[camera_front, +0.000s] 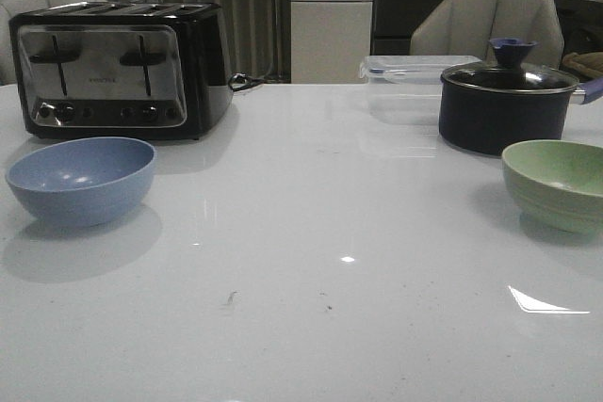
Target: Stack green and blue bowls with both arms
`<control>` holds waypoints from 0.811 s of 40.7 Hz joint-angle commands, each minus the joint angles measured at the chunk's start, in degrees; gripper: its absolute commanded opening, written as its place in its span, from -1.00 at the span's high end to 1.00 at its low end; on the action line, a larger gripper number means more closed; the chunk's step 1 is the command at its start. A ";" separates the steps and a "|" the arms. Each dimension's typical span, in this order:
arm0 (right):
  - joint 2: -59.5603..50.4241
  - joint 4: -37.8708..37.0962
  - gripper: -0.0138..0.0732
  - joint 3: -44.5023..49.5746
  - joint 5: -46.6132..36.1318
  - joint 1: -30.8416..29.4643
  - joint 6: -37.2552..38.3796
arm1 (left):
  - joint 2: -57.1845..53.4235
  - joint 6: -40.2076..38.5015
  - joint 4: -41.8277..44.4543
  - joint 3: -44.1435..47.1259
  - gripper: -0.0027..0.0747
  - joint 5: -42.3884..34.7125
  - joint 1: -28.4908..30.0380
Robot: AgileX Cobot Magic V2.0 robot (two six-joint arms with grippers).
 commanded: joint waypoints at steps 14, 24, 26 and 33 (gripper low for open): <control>6.38 0.66 0.46 -25.75 14.54 -0.26 -0.54 | 4.52 -0.43 -1.37 -24.85 0.69 6.06 0.09; 18.27 0.66 0.46 -38.71 25.34 -0.26 -0.54 | 16.00 -0.43 -1.40 -39.58 0.69 22.90 0.09; 20.48 0.66 0.46 -40.32 27.21 -0.26 -0.54 | 18.35 -0.43 -1.40 -41.15 0.69 25.60 0.09; 27.26 0.66 0.46 -42.16 30.26 -0.26 -0.54 | 24.44 -0.43 -1.40 -42.22 0.69 32.67 0.09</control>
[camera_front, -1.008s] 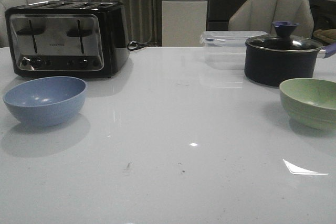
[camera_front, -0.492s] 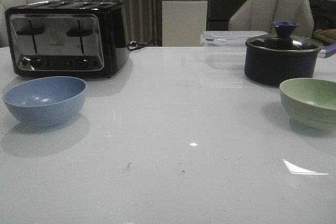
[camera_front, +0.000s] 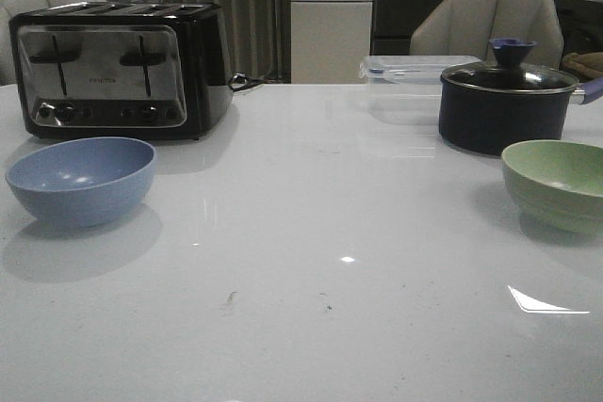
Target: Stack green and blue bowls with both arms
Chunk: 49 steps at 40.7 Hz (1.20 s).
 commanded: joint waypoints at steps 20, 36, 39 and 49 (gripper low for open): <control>17.89 0.28 0.31 -0.22 3.81 -0.26 -0.54 | 14.06 0.00 -0.55 -1.74 0.69 5.29 0.09; 25.44 0.28 -0.65 -0.69 0.35 -0.26 0.18 | 15.31 1.52 -0.55 -1.74 -0.21 5.40 0.09; 28.02 0.28 -0.65 -1.75 -0.12 -0.26 0.64 | 15.31 1.52 -0.55 -1.74 -0.21 5.40 0.09; 39.16 0.28 -0.65 -8.22 -0.31 -3.98 0.57 | 15.31 1.52 -0.55 -1.74 -0.21 5.40 0.09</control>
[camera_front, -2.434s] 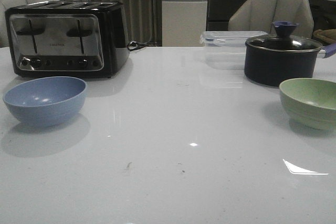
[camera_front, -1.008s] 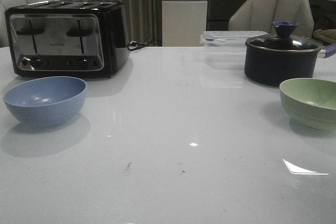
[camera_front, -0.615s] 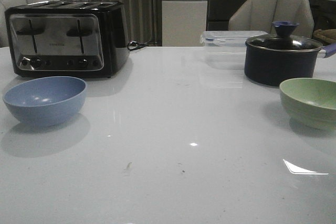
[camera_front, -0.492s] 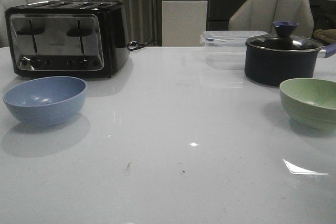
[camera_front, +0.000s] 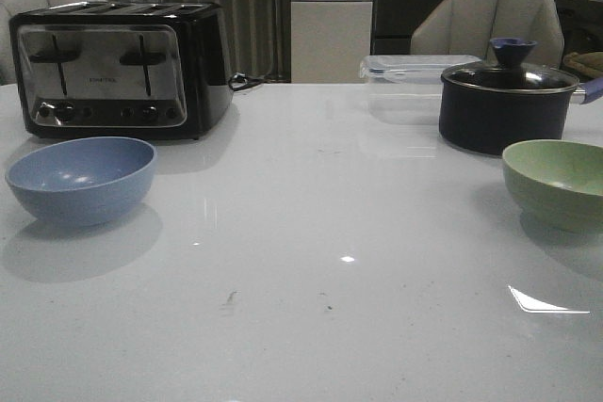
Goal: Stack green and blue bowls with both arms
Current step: 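Grasp the pale green bowl rim with the right gripper and lift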
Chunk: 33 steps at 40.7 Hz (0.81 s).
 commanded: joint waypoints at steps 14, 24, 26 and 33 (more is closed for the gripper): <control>21.83 0.20 -0.65 -15.57 -1.06 -5.68 0.06 | 0.28 -0.05 -0.55 -1.74 -0.21 -3.90 0.09; 33.78 0.18 -0.62 -24.08 0.74 -5.93 -0.71 | 0.28 -0.05 -0.55 -1.74 -0.21 -3.90 0.09; 35.85 0.18 -0.57 -25.79 0.89 -5.93 -0.71 | 0.28 -0.05 -0.55 -1.74 -0.21 -3.90 0.09; 42.04 0.18 -0.29 -31.45 2.86 -5.93 -0.77 | 0.28 -0.05 -0.55 -1.74 -0.21 -3.80 0.09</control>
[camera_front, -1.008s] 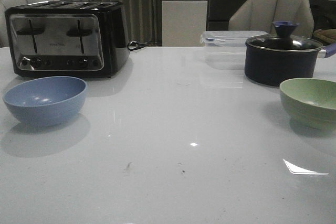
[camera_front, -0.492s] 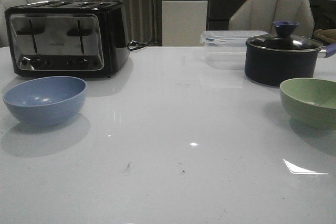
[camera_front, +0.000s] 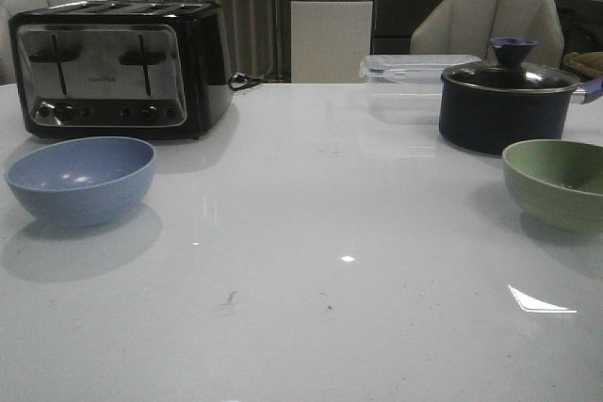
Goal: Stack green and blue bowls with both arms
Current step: 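Grasp the pale green bowl rim with the right gripper and lift, then carry the green bowl to the table center and set it down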
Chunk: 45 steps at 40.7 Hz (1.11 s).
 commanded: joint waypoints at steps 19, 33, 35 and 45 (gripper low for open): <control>6.90 0.18 0.36 -11.43 3.62 -0.28 -0.56 | 0.28 -0.05 -0.55 -1.74 -0.21 -3.58 0.09; -3.63 0.33 0.56 -11.47 5.59 7.68 -0.56 | 0.28 -0.05 -0.55 -1.74 -0.21 -3.58 0.09; -4.83 0.46 0.56 -11.47 5.65 10.92 -0.56 | 0.28 -0.05 -0.55 -1.74 -0.21 -3.58 0.09; -3.88 0.70 0.54 -11.47 4.95 25.58 -0.51 | 0.28 -0.05 -0.55 -1.74 -0.21 -3.58 0.09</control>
